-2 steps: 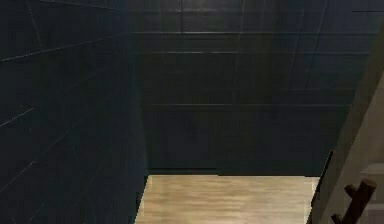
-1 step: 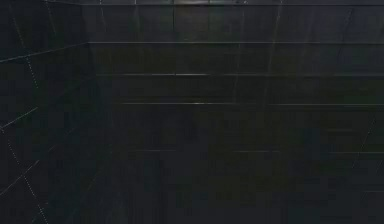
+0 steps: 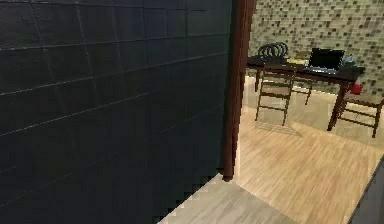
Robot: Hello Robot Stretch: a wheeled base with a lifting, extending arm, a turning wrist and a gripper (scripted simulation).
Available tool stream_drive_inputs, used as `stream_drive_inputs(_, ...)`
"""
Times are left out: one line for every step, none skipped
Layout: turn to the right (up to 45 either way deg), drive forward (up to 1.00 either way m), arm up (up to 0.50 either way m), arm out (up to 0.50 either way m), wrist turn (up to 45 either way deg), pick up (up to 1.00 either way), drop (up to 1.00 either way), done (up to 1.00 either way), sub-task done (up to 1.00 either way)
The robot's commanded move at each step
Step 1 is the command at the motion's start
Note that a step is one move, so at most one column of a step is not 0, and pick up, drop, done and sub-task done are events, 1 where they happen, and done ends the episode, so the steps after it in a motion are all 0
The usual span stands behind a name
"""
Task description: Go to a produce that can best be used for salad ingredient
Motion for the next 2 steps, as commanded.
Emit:
stream_drive_inputs(15.0, 0.0, 0.0, 0.0, 0.0, 0.0, 0.0, 0.0, 0.0)
stream_drive_inputs(0.0, 0.45, 0.0, 0.0, 0.0, 0.0, 0.0, 0.0, 0.0)
